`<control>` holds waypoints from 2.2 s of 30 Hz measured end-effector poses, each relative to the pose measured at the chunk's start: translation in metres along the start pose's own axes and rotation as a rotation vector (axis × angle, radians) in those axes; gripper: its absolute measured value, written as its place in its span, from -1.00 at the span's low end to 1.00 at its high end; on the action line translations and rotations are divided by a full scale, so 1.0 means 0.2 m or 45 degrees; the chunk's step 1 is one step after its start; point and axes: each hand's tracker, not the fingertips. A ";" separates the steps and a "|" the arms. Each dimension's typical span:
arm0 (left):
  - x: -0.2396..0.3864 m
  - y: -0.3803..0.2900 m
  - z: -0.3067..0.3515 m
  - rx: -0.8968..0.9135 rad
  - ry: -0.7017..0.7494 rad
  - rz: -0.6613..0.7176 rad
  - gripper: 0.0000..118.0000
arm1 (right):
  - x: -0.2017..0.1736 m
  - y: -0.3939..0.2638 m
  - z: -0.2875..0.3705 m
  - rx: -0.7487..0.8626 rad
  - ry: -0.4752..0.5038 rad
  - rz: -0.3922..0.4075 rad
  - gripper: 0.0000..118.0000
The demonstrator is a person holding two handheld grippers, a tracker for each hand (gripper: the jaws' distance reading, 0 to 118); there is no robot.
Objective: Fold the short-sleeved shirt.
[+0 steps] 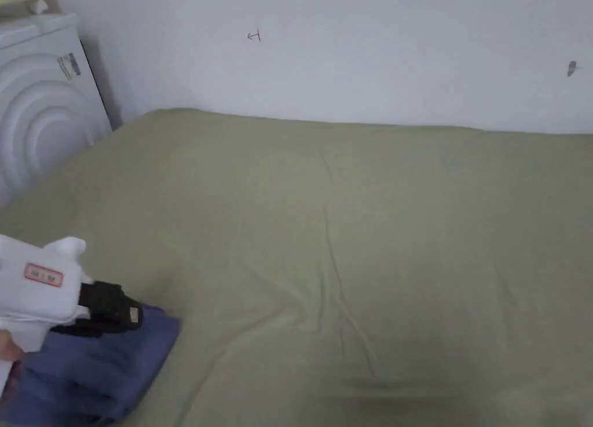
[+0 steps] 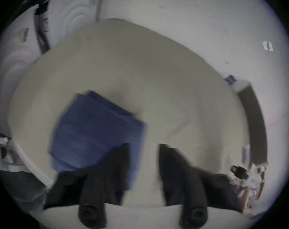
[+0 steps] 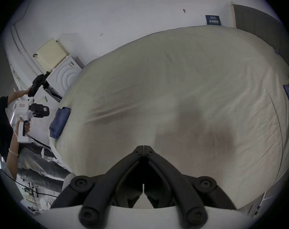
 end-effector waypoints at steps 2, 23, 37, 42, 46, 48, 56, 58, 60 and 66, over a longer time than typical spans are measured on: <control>0.17 -0.11 -0.06 -0.022 -0.040 -0.001 -0.96 | 0.00 -0.01 0.04 0.015 0.012 0.009 -1.00; 1.33 -0.96 0.30 0.781 0.221 -0.414 -1.00 | -0.19 0.01 0.68 0.604 -0.148 0.224 -1.00; 1.53 -1.23 0.51 1.279 0.281 -0.544 -0.23 | -0.48 -0.09 0.92 1.140 -0.414 0.467 -0.35; 1.55 -1.28 0.48 1.301 0.303 -0.584 0.66 | -0.50 -0.12 0.93 1.175 -0.420 0.445 0.60; 1.54 -1.27 0.50 1.311 0.312 -0.537 0.66 | -0.50 -0.11 0.91 1.162 -0.454 0.439 0.98; 1.52 -1.25 0.51 1.308 0.279 -0.501 0.66 | -0.50 -0.12 0.91 1.178 -0.463 0.431 0.99; 1.52 -1.21 0.49 1.237 0.348 -0.515 0.66 | -0.49 -0.11 0.90 1.164 -0.487 0.440 0.99; 1.52 -1.22 0.48 1.240 0.344 -0.556 0.66 | -0.49 -0.10 0.90 1.158 -0.487 0.444 0.99; 1.52 -1.22 0.48 1.223 0.327 -0.551 0.66 | -0.49 -0.10 0.90 1.154 -0.490 0.452 0.99; 1.51 -1.19 0.46 1.157 0.308 -0.501 0.66 | -0.48 -0.07 0.91 1.152 -0.490 0.454 0.99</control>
